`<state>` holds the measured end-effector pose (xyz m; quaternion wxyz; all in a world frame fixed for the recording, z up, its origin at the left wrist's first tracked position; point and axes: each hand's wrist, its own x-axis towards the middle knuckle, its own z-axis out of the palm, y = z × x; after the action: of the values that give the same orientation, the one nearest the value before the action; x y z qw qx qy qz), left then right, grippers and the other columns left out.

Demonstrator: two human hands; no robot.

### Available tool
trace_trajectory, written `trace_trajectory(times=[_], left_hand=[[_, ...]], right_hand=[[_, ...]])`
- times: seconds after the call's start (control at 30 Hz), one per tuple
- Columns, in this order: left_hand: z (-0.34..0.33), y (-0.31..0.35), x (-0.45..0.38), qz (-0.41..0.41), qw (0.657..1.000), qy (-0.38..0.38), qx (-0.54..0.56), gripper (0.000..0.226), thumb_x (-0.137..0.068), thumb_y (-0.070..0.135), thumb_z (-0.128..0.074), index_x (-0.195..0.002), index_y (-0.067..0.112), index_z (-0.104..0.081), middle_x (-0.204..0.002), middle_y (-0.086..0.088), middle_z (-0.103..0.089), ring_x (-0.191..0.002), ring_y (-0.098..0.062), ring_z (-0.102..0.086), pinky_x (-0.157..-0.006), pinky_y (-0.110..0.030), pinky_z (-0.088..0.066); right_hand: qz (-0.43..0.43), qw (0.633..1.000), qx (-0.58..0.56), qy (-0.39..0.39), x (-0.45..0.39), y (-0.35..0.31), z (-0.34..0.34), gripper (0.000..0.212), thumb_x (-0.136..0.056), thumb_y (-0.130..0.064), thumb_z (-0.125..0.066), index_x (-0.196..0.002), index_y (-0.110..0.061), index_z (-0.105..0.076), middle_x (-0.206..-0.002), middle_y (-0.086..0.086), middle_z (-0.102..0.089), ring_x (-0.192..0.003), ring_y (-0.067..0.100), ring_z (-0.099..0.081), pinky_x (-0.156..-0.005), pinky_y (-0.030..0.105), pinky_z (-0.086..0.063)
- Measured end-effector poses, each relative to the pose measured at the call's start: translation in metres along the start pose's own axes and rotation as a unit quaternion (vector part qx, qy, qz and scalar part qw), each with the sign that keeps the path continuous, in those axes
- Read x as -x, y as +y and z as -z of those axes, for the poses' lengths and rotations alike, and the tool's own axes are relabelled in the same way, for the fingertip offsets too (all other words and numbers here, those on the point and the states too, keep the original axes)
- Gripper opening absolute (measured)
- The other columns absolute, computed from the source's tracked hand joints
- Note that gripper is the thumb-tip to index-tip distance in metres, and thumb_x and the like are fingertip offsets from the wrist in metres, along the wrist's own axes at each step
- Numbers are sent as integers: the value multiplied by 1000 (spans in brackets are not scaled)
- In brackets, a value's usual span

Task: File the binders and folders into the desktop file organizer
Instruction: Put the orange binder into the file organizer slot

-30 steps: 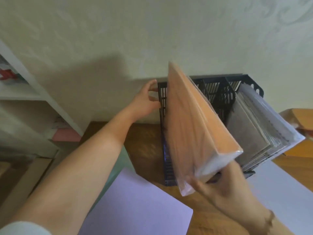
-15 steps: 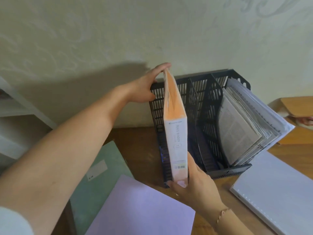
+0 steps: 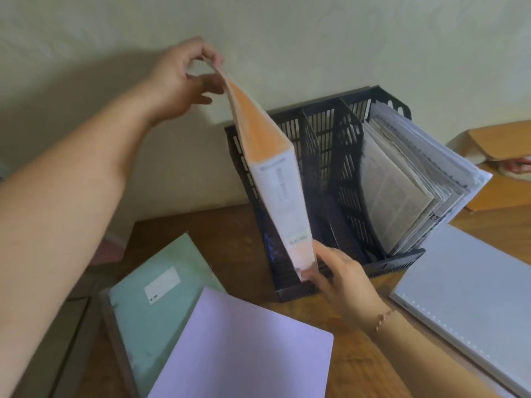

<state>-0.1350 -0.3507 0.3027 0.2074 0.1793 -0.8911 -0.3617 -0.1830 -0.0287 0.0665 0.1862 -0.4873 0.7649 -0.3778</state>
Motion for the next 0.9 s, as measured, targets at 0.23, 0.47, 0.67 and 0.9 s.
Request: trace_trajectory(times=[0.23, 0.47, 0.67, 0.9], left_hand=[[-3, 5, 2, 2, 998, -33, -55, 40, -90, 9, -61, -75, 47, -59, -106, 13, -54, -82, -4, -63, -95, -48, -54], [-4, 6, 2, -20, 997, -36, -64, 29, -90, 20, -62, -80, 47, -59, -103, 9, -56, -79, -12, -63, -95, -45, -52], [-1, 11, -1, -18, 995, -41, -83, 25, -91, 20, -63, -82, 43, -58, -108, 3, -54, -73, -3, -63, -82, -30, -54], [-7, 12, 1, -15, 996, -35, -77, 20, -85, 29, -66, -82, 47, -58, -112, 4, -53, -89, -18, -64, -98, -48, -53]], right_hand=[[9, 989, 126, -72, -20, 18, -8, 90, -75, -81, -20, -147, -30, -35, -124, -3, -66, -93, 25, -66, -81, 39, -56], [8, 989, 137, -52, -20, 31, -22, 69, -89, -34, -66, -148, -34, -31, -135, -7, -58, -103, 25, -61, -90, 36, -51], [44, 984, 171, 33, -23, 33, -39, 37, -78, -48, -74, -110, -31, -72, -98, -7, -68, -73, 15, -63, -71, 29, -43], [5, 985, 170, 11, -29, 27, -36, 53, -83, -56, -62, -131, -36, -54, -92, -12, -72, -82, 14, -67, -80, 28, -45]])
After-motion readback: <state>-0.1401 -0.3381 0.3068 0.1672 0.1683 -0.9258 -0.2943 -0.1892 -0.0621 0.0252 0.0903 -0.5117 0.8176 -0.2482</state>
